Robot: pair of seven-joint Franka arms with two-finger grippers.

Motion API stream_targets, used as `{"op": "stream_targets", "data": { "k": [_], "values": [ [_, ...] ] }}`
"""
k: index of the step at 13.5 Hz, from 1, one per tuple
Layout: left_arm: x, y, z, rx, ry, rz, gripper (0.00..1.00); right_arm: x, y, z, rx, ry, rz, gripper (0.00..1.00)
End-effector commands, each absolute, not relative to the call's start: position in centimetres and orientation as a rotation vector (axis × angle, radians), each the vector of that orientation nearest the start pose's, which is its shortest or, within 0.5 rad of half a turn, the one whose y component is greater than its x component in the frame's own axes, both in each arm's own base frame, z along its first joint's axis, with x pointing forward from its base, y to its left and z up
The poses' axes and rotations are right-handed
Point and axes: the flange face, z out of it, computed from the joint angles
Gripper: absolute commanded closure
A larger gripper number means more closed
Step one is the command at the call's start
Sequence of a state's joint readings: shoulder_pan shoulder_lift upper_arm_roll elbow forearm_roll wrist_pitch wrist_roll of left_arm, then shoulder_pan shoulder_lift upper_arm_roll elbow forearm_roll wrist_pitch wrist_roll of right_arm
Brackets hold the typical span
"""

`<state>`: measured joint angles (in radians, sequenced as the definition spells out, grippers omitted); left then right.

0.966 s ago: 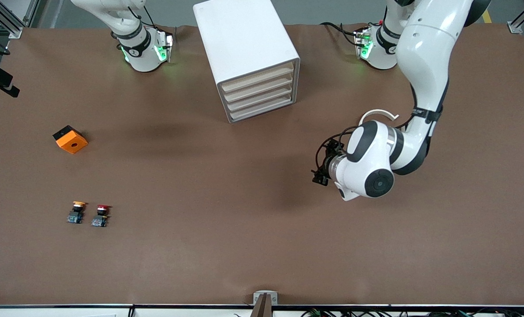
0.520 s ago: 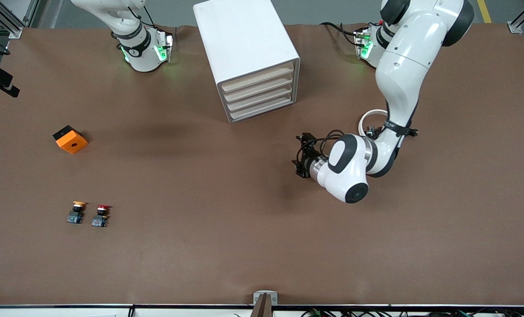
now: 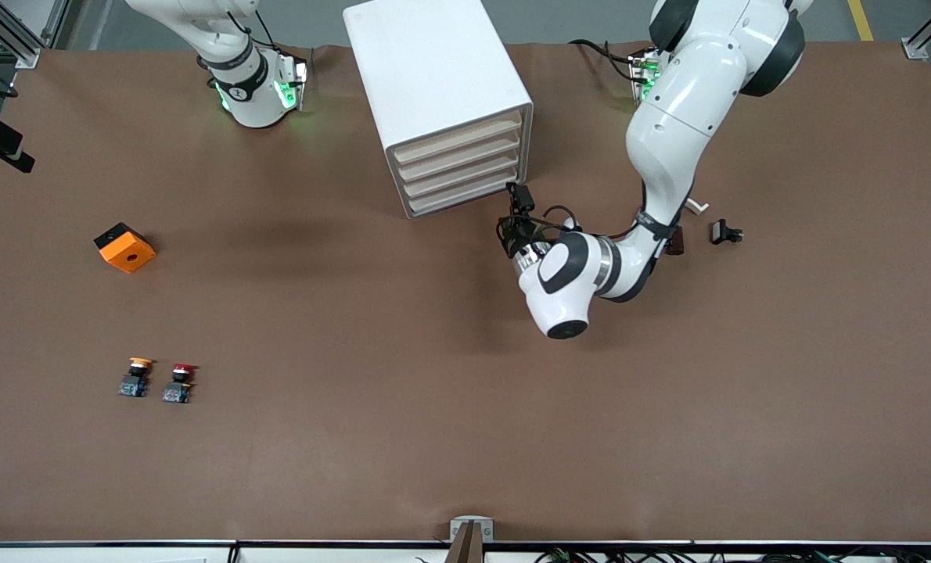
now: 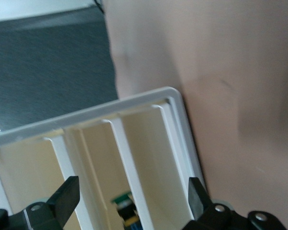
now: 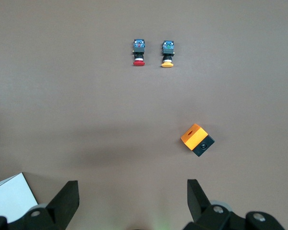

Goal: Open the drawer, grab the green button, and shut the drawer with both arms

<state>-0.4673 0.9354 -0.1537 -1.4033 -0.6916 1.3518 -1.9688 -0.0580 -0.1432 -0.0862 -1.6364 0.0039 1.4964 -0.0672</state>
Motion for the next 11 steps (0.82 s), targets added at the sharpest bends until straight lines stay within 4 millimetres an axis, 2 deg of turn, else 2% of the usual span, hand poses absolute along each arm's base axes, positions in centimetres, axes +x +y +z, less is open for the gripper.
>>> {"op": "stream_targets", "data": {
  "k": [1,3,5,8,11],
  "values": [
    [45.3,-42.5,14.6,-1.468,-1.452,1.315,0.0,48.8,-7.6,66.6,-3.117,0.114,-0.027,0.0],
    [44.7,-43.2,14.1,-1.45,-1.443,1.342,0.0,48.8,-7.6,66.6,-3.117,0.114,-0.027,0.0],
    [44.5,-43.4,13.5,-1.435,-1.443,1.368,0.32,48.8,-7.6,66.6,-3.117,0.114,-0.027,0.0],
    [43.3,-44.3,12.7,-1.439,-1.42,1.359,0.45,48.9,-7.6,66.5,-3.117,0.114,-0.025,0.0],
    [41.7,-45.1,11.5,-1.432,-1.399,1.342,0.45,48.9,-7.6,66.5,-3.117,0.114,-0.025,0.0]
  ]
}}
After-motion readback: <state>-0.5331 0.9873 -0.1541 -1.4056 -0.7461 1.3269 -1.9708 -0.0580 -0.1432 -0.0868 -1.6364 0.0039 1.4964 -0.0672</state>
